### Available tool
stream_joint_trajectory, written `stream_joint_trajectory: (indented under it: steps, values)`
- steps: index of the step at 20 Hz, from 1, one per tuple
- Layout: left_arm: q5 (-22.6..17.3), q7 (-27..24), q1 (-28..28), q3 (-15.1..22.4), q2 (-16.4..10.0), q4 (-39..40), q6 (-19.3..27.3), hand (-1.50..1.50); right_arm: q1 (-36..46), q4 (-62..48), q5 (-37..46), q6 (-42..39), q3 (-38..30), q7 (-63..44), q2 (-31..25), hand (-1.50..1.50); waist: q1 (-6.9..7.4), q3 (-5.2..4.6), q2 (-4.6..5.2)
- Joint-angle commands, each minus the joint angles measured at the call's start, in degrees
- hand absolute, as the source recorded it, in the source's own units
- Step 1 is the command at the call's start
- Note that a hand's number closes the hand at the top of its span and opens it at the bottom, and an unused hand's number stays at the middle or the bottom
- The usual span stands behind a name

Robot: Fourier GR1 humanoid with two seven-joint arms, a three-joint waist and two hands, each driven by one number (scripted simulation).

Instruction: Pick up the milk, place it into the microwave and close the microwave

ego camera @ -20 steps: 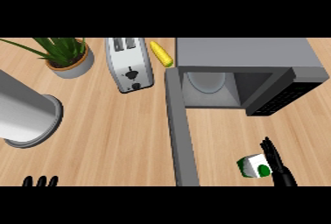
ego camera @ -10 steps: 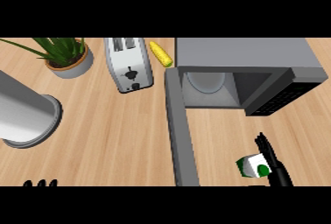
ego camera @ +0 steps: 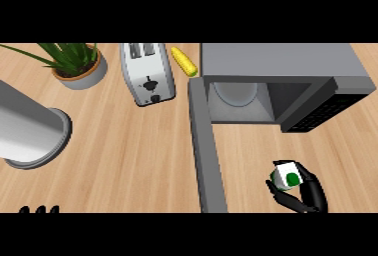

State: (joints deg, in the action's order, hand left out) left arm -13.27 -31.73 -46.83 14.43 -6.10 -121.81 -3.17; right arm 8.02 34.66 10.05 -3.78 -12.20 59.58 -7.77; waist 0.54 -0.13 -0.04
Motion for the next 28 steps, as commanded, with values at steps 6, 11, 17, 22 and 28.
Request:
stream_joint_trajectory:
  steps: [6,11,17,22,28]
  values:
    - [0.8,-3.1,-1.2,0.7,0.5,2.0,0.0,-1.5,5.4,-5.0,-1.1,5.0,-3.2,6.3,0.5,1.5,0.21,0.18,0.04]
    - [0.2,-1.6,-1.0,0.8,-1.0,0.4,-1.1,-1.5,17.9,-9.6,-2.6,10.6,-6.6,1.0,2.5,1.5,1.7,0.31,0.44]
    - [-1.0,-3.3,-1.2,0.8,-0.7,3.0,-2.1,-1.5,21.9,-13.9,-4.4,9.0,-8.7,4.3,2.7,1.5,0.95,0.23,0.31]
    - [0.3,-2.2,0.5,1.7,0.7,2.4,0.2,-1.5,23.4,-13.9,-5.5,9.5,-9.4,5.0,3.5,1.5,0.5,0.21,0.27]
    - [-1.7,-1.7,-0.3,-0.5,-0.6,1.1,-0.1,-1.5,16.8,-0.4,-5.0,8.6,-4.8,-1.9,4.7,1.5,-1.04,0.06,-0.36]
